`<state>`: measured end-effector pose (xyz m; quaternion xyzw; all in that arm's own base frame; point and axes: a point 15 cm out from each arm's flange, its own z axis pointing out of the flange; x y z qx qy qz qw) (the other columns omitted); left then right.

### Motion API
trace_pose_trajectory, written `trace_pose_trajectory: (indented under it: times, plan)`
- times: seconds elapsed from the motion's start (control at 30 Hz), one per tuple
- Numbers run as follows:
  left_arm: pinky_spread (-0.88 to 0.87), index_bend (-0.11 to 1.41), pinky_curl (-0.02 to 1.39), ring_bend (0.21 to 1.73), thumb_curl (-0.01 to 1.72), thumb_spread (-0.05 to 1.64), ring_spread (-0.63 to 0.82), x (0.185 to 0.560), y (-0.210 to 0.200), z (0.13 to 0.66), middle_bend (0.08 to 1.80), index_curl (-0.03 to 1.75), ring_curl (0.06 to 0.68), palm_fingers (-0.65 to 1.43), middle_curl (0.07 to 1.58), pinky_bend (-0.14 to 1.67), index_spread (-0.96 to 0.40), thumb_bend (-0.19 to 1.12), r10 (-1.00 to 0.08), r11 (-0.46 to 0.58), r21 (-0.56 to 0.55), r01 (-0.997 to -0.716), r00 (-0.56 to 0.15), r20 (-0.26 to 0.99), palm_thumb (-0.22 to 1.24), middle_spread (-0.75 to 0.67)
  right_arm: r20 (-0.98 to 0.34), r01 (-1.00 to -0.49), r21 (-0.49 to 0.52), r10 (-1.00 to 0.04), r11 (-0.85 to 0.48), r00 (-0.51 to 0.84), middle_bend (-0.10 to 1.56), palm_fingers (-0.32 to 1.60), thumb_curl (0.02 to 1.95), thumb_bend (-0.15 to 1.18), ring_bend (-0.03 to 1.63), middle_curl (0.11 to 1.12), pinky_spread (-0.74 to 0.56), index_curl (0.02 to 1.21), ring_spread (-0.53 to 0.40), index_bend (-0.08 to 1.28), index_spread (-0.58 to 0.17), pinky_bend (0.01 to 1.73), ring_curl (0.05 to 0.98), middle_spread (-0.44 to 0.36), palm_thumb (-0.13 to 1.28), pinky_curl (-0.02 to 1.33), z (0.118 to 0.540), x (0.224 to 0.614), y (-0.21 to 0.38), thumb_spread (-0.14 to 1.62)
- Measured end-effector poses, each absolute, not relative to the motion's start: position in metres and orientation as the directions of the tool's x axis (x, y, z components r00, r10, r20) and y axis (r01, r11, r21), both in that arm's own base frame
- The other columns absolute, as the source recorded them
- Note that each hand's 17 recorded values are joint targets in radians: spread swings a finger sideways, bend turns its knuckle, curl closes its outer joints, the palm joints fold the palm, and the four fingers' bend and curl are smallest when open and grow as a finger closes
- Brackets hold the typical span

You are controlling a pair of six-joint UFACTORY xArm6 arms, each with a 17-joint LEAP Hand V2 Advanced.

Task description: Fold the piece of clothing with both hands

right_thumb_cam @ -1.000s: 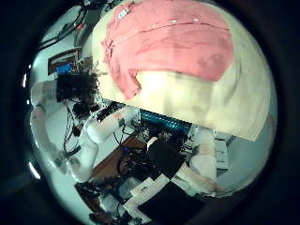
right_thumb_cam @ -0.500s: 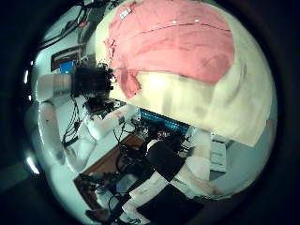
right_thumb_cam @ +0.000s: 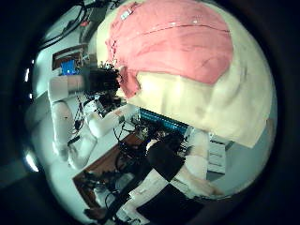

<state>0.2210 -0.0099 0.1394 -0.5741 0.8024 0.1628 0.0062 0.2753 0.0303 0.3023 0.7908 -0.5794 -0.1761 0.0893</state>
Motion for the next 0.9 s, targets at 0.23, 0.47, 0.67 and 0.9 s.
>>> trace_pose_trajectory:
  times: [0.23,0.47,0.67,0.9]
  plan:
    - [0.39,0.16,0.32,0.51,0.34,0.79,0.48,0.224,-0.009,0.136,0.28,0.27,0.225,0.20,0.27,0.26,0.21,-0.03,-0.920,0.257,0.233,-0.938,-0.312,-0.239,0.12,0.28,-0.179,-0.885,0.342,-0.947,-0.315,0.267,0.19,0.11,0.25,-0.02,0.20,0.31,0.27,0.33,0.221,0.18,-0.303,0.22,0.203,0.110,0.41,0.33,0.302,0.274,0.030,1.08]
    - [-0.04,0.14,0.38,0.68,0.35,0.80,0.03,0.230,-0.013,0.132,0.50,0.26,0.272,0.71,0.37,0.45,0.05,-0.03,-0.918,0.261,0.224,-0.939,-0.314,-0.243,0.18,0.00,-0.184,-0.890,0.343,-0.950,-0.302,0.252,0.19,0.12,0.25,-0.02,0.20,0.31,0.27,0.33,0.220,0.18,-0.302,0.22,0.213,0.100,0.41,0.33,0.302,0.273,0.024,1.08]
    - [-0.46,0.28,0.51,0.88,0.35,0.88,-0.37,0.235,-0.012,0.132,0.74,0.33,0.368,1.28,0.50,0.82,-0.24,0.00,-0.921,0.251,0.232,-0.940,-0.306,-0.242,0.32,-0.30,-0.185,-0.889,0.345,-0.950,-0.301,0.251,0.19,0.12,0.25,-0.02,0.20,0.30,0.27,0.32,0.212,0.17,-0.302,0.22,0.224,0.099,0.41,0.33,0.302,0.272,0.024,1.08]
    - [-0.61,0.58,0.57,1.03,0.34,1.10,-0.49,0.244,-0.010,0.138,0.95,0.48,0.445,1.32,0.59,1.00,-0.48,0.01,-0.928,0.242,0.217,-0.946,-0.291,-0.234,0.48,-0.46,-0.183,-0.890,0.342,-0.951,-0.301,0.251,0.19,0.16,0.25,-0.02,0.23,0.30,0.26,0.31,0.204,0.16,-0.298,0.22,0.238,0.083,0.41,0.33,0.302,0.272,0.023,1.08]
